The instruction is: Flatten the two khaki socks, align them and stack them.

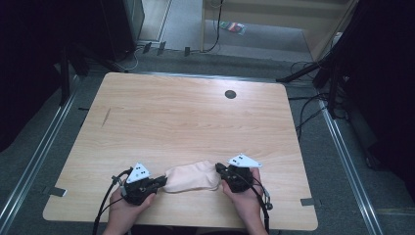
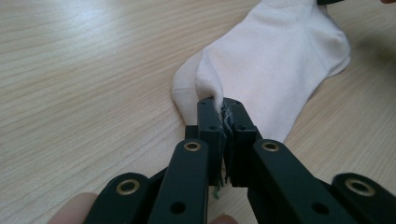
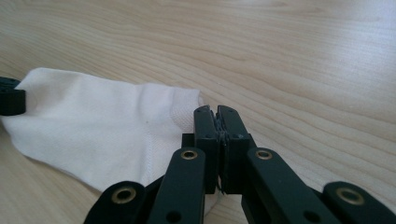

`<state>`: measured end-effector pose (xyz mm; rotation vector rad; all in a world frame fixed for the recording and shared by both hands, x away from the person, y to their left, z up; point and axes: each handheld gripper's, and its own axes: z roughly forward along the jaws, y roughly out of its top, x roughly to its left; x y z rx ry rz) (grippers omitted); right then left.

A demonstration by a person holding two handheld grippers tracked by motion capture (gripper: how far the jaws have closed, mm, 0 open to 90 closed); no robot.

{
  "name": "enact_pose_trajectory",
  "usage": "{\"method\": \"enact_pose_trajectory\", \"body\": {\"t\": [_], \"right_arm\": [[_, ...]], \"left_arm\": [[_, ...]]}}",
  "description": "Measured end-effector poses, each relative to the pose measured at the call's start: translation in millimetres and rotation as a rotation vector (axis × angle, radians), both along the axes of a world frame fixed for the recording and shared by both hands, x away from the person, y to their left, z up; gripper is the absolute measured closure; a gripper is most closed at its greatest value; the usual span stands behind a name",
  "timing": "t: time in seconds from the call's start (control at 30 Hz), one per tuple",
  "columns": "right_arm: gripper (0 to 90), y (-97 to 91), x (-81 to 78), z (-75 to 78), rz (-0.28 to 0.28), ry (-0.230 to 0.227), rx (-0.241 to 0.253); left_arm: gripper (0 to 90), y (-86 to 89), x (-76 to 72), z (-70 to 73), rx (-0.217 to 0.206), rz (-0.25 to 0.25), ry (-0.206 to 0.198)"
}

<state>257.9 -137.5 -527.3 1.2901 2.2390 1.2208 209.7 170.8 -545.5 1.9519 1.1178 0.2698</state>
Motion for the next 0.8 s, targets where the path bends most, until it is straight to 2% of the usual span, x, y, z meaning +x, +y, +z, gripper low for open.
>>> {"method": "enact_pose_trajectory", "body": {"t": [0.17,0.33,0.53,0.57,0.6,0.63,0.7,0.73,0.77,0.8], "right_arm": [[88.4,0.7,4.4,-7.8,-0.007,0.03,-0.012],[88.4,-0.8,5.7,-12.9,-0.011,0.068,-0.007],[88.2,-1.6,2.0,-13.1,-0.016,0.085,-0.007],[87.6,-2.4,1.6,-13.2,-0.016,0.088,-0.005],[83.7,-3.8,1.6,-13.4,-0.012,0.091,0.007],[68.1,-6.2,1.4,-13.7,-0.002,0.081,0.035],[52.8,-8.6,0.6,-13.4,-0.003,0.051,0.049],[52.8,-8.6,0.6,-13.4,-0.003,0.051,0.049],[48.5,-9.8,0.3,-12.9,-0.005,0.039,0.052],[41.1,-13.2,0.0,-11.0,-0.01,0.021,0.073]], "left_arm": [[88.0,-2.7,2.5,-3.3,0.026,-0.003,0.004],[88.2,-1.3,8.5,-3.2,0.045,0.026,-0.006],[85.3,0.0,15.8,-3.9,0.04,0.034,-0.015],[85.3,0.7,16.1,-4.1,0.024,0.028,-0.019],[78.7,1.5,16.0,-4.1,0.008,0.027,-0.027],[69.4,4.8,15.5,-2.9,-0.025,0.028,-0.051],[58.6,8.3,15.8,-1.6,-0.042,0.026,-0.071],[53.5,8.3,15.8,-1.6,-0.042,0.026,-0.071],[53.5,10.8,16.1,-1.8,-0.056,0.03,-0.082],[42.1,15.6,17.8,-2.0,-0.079,0.046,-0.07]]}}
